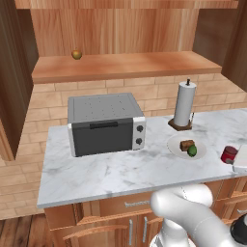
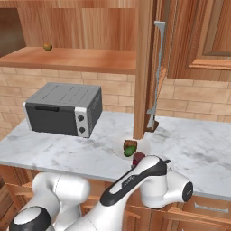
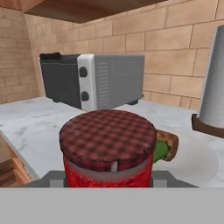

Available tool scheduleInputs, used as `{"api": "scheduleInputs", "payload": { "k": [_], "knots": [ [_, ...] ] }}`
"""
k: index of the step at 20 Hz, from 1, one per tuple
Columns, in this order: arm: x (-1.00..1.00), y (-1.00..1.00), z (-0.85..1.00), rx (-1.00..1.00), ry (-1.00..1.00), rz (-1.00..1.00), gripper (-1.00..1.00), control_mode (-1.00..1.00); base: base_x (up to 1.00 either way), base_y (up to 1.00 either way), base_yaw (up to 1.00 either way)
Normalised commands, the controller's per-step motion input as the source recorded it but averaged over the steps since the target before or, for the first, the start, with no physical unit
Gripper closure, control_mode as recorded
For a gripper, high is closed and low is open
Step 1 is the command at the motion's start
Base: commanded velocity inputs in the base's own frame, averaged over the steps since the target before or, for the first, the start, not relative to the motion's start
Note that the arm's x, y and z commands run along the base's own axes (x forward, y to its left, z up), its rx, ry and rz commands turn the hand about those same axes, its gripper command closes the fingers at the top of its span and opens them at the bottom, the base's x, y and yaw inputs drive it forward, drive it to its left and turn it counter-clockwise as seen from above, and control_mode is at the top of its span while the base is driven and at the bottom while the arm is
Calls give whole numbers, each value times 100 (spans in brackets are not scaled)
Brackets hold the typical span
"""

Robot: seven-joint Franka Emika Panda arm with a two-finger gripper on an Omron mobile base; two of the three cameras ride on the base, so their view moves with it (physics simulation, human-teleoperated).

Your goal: Pick the avocado and bread from the counter and place them on the plate. Then pick the jam from the cabinet and place it next to the plate. Lastly close the cabinet door.

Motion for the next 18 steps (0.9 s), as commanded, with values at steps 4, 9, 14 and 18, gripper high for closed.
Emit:
{"api": "scheduleInputs", "payload": {
  "k": [4, 9, 14, 18],
  "knots": [
    [14, -7, -17, 0, 0, 0, 100, -100, 0, 0, 0],
    [15, -6, -16, 0, 0, 0, 100, -100, 0, 0, 0],
    [16, -7, -17, 0, 0, 0, 100, -100, 0, 0, 0],
    [16, -5, -17, 0, 0, 0, 100, -100, 0, 0, 0]
  ]
}}
